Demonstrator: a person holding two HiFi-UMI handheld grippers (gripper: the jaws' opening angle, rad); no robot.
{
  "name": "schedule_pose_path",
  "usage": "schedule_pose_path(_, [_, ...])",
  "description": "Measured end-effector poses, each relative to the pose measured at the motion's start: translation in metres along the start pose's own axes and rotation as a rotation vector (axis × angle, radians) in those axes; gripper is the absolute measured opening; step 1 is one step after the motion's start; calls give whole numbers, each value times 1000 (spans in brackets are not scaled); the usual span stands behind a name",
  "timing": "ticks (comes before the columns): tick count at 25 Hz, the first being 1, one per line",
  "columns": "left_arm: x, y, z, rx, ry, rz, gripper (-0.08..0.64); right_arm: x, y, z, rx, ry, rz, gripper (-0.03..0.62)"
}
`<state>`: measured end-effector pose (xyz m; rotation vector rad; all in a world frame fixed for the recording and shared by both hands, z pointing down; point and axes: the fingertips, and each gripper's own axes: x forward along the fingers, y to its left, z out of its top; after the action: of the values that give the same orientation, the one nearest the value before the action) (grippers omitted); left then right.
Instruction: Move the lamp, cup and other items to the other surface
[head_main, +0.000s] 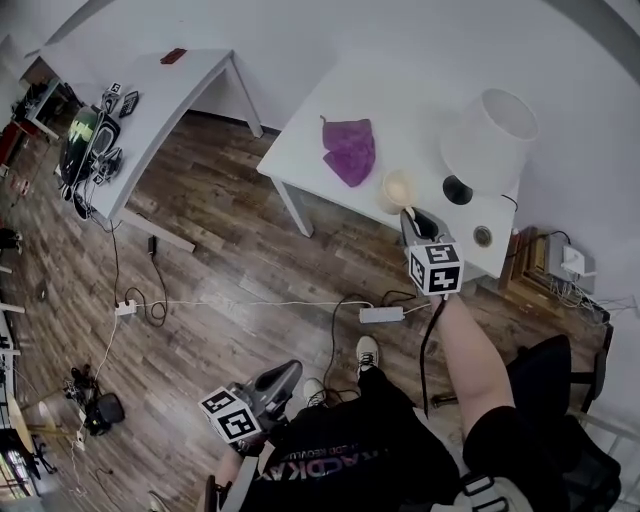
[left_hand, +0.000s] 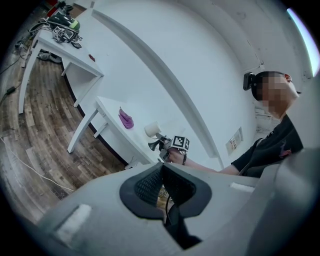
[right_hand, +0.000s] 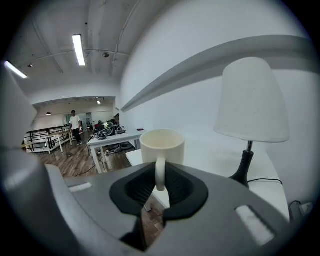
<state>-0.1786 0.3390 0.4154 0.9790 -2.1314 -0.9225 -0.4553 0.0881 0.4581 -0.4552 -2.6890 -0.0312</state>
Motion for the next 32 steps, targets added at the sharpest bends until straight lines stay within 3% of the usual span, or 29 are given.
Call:
schedule_pose_path(20, [-44,-11,10,108,100,-172,3,-131,73,-4,77,-70,-116,49])
schedule_pose_path(32, [-43,-48,-38,198,279,-352,3,-266,56,-49,127,-81,-353,49])
